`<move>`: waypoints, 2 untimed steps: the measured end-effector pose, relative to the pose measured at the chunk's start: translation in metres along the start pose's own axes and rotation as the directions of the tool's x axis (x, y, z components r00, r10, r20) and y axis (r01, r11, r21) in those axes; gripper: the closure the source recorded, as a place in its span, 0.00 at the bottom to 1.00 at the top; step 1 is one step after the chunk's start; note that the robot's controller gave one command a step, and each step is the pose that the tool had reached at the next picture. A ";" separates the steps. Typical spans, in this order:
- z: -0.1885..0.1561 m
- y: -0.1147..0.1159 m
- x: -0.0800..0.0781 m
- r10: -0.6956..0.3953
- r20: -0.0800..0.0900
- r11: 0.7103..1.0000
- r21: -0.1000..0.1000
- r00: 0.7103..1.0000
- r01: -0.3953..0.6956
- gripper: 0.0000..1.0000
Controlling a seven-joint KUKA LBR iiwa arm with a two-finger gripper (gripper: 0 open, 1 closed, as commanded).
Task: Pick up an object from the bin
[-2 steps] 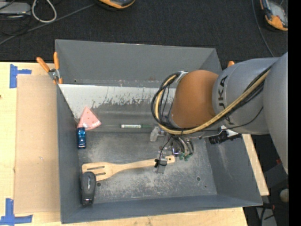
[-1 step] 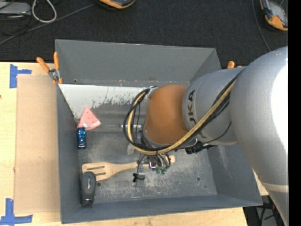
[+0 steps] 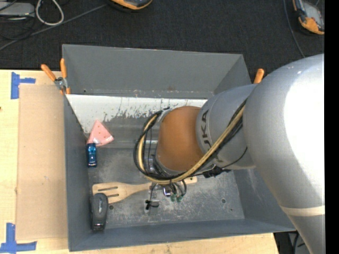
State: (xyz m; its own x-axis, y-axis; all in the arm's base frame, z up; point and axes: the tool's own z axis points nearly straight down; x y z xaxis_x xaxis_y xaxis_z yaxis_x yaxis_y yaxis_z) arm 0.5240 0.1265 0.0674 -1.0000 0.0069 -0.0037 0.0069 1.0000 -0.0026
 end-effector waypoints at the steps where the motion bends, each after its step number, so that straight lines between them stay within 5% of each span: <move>1: -0.002 0.040 0.001 0.022 -0.012 1.000 -0.006 1.000 -0.022 1.00; 2: -0.002 0.040 0.001 0.022 -0.012 1.000 -0.006 1.000 -0.022 1.00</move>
Offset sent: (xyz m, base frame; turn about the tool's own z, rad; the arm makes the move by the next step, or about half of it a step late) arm 0.0000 0.0000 0.0000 0.0000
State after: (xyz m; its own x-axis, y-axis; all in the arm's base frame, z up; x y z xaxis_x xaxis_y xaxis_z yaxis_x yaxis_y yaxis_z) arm 0.5233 0.1662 0.0696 -0.9995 0.0289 0.0084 0.0289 0.9996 0.0030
